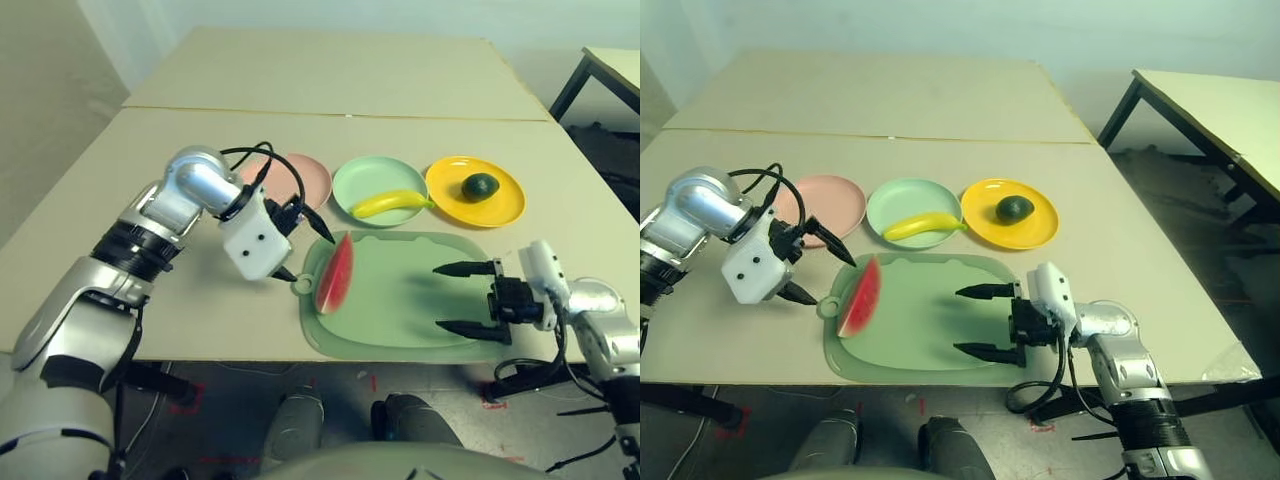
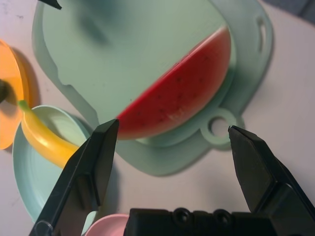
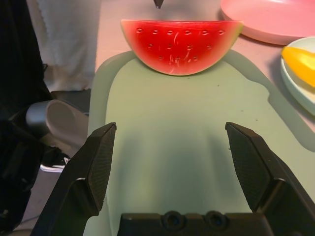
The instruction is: Place the fruits into color-matched plates.
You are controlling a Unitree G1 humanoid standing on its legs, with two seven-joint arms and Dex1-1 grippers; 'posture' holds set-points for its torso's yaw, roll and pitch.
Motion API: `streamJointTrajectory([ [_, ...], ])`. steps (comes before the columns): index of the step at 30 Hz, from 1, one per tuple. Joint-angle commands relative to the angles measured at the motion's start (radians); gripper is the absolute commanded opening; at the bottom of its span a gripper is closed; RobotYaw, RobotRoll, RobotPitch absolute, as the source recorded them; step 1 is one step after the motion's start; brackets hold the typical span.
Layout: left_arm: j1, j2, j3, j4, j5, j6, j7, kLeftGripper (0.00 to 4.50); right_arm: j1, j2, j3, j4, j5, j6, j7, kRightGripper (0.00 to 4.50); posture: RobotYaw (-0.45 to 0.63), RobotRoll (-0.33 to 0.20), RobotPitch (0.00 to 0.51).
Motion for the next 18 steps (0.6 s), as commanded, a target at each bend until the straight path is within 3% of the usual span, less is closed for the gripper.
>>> streamJointTrajectory([
  [1, -0.041, -0.031, -0.04, 0.039, 0.011, -0.029, -0.012, 4.5, 0.035, -0.003, 0.013, -0.028, -0.014, -0.013, -0.011, 4.46, 0.02, 0.0, 0.045],
  [9, -0.098, -0.08, -0.096, 0.083, 0.004, -0.049, -0.012, 4.5, 0.058, 0.006, 0.015, -0.061, -0.005, -0.01, -0.037, 4.46, 0.0, 0.0, 0.041],
  [18, -0.091, -0.137, -0.15, 0.113, 0.023, -0.077, -0.012, 4.5, 0.039, 0.049, -0.01, -0.114, 0.103, 0.089, -0.064, 4.46, -0.02, 0.0, 0.047],
])
